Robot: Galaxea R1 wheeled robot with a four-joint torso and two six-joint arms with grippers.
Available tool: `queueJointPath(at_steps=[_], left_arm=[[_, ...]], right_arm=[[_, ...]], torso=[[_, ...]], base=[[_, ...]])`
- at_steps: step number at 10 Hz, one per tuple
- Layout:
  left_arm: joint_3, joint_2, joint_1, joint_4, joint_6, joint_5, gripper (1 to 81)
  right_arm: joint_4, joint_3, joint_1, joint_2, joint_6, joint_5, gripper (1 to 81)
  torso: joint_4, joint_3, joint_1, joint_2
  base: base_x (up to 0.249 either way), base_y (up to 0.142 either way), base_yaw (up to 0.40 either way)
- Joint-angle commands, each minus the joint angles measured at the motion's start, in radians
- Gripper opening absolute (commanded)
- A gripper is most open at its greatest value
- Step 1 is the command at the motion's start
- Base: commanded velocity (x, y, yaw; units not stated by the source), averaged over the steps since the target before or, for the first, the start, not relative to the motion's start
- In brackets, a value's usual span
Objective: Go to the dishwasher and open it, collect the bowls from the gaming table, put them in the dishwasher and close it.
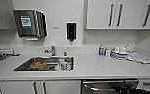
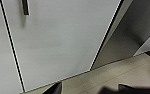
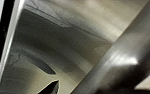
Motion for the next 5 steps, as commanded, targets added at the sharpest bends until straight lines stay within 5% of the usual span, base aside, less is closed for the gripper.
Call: queueJointPath(at_steps=[1, 5], left_arm=[[0.004, -0.031, -0.096, 0.000, 0.000, -0.001, 81.1], [0.003, -0.029, -0.092, 0.000, 0.000, -0.001, 81.1]], right_arm=[[-0.070, -0.006, -0.100, -0.057, -0.076, -0.380, 81.1], [-0.070, 0.020, -0.159, -0.056, -0.102, -0.335, 81.1]], torso=[[0.000, 0.000, 0.000, 0.000], [0.000, 0.001, -0.002, 0.000]], base=[[0.000, 0.000, 0.000], [0.000, 0.000, 0.000]])
